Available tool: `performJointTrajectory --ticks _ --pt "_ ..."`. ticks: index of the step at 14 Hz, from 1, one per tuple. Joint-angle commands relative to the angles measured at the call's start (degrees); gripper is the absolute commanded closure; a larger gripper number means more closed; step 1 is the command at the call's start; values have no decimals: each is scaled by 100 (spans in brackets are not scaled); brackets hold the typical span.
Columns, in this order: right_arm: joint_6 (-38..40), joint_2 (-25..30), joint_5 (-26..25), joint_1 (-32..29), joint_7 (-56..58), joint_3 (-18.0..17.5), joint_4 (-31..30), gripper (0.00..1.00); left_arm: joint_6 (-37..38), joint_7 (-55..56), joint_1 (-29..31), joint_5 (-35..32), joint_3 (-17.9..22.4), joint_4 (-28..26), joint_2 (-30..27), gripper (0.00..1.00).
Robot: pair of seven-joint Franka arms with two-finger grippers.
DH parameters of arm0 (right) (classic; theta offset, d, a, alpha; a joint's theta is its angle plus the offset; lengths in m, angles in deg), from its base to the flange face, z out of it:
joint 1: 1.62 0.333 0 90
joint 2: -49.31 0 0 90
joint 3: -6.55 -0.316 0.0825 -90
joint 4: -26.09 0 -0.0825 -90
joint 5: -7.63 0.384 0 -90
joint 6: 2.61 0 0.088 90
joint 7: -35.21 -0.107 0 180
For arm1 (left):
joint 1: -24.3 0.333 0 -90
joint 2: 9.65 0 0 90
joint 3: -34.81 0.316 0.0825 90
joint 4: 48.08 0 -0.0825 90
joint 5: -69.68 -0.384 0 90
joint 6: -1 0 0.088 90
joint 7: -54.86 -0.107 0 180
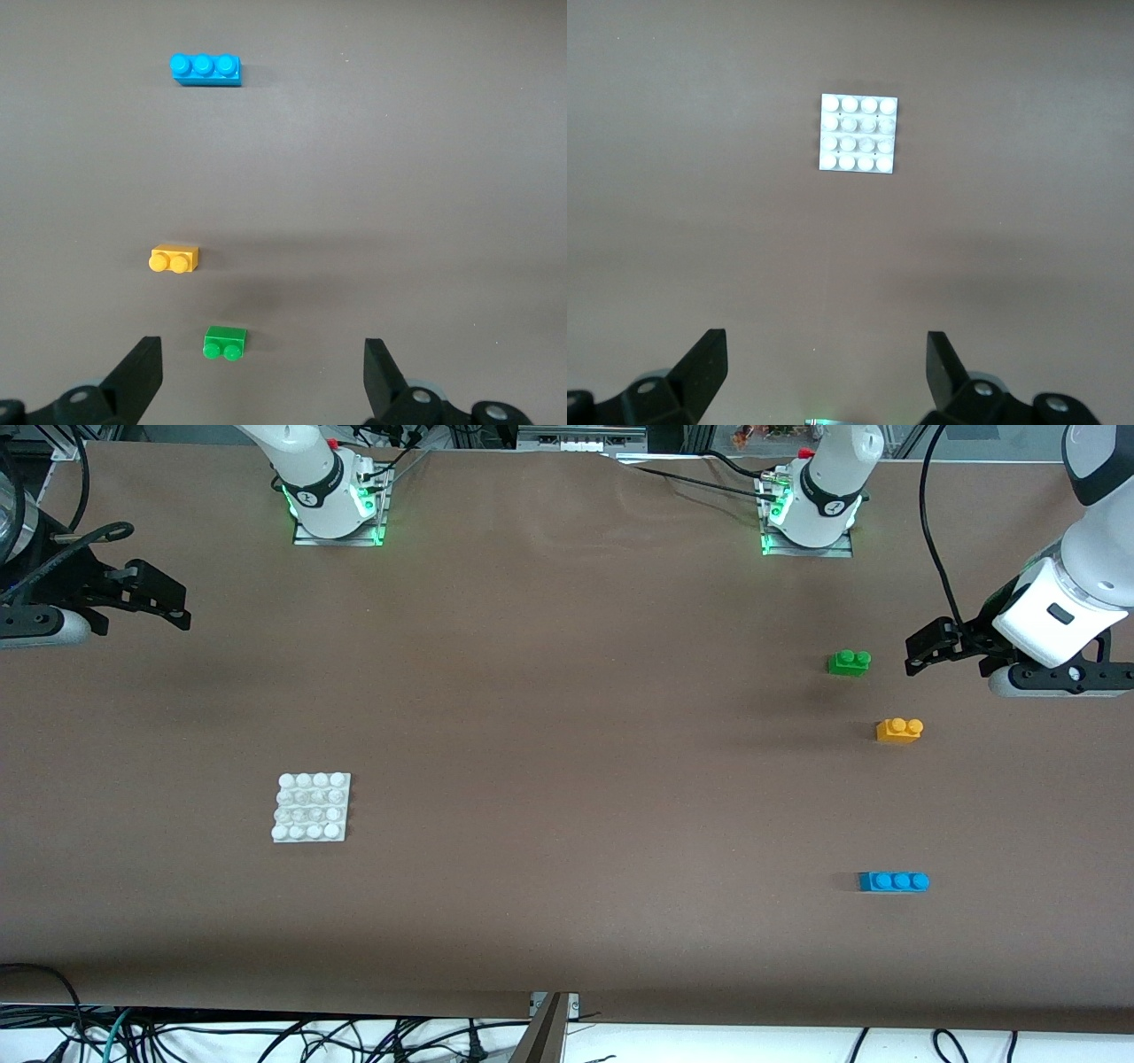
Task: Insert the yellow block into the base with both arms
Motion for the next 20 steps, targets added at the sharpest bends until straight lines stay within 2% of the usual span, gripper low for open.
performJointTrajectory --ticks 1,20 --pt "132 33 -35 -56 -6 -26 122 1 94 29 -13 143 29 178 68 0" --pt "115 16 -35 -65 91 159 78 1 94 21 -13 151 29 178 68 0"
